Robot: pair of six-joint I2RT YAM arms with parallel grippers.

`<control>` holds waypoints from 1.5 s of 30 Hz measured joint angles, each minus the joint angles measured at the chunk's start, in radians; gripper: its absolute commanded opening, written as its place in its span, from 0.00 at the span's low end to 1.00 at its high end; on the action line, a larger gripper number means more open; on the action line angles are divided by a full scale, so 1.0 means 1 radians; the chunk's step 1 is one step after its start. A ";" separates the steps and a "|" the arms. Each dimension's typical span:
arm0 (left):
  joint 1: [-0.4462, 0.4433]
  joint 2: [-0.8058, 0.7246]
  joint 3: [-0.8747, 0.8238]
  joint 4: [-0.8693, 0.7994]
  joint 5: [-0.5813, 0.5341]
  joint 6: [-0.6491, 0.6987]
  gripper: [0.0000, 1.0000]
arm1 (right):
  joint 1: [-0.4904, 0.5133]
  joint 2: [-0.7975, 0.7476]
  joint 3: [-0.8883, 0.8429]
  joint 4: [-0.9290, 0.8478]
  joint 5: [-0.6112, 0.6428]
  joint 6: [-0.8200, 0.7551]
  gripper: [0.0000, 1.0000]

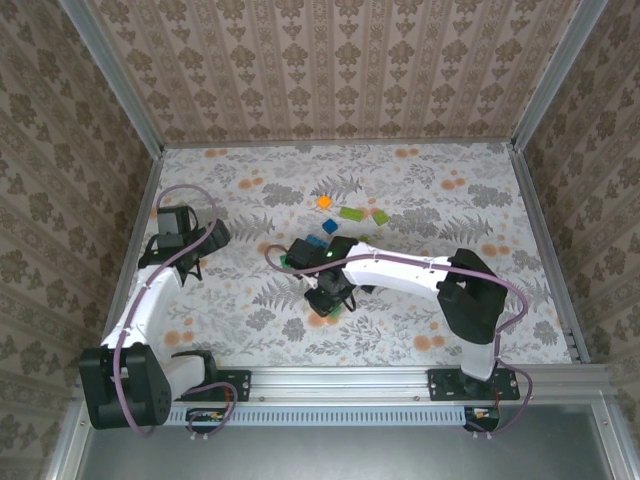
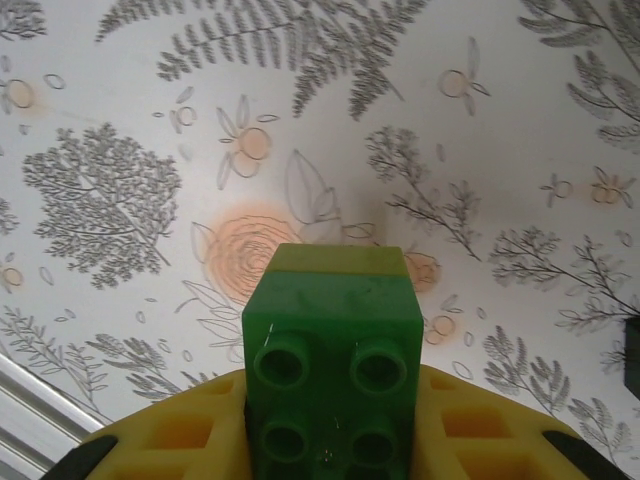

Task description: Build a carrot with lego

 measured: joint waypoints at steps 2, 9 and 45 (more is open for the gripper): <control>0.000 0.000 0.000 0.000 0.000 0.000 1.00 | -0.013 -0.009 -0.012 -0.001 0.000 -0.007 0.31; 0.000 0.000 0.000 0.000 0.000 0.000 1.00 | -0.025 -0.019 -0.031 0.012 -0.011 -0.013 0.40; 0.000 0.000 0.000 0.000 0.000 0.000 1.00 | -0.337 -0.178 -0.306 0.150 0.011 -0.120 0.72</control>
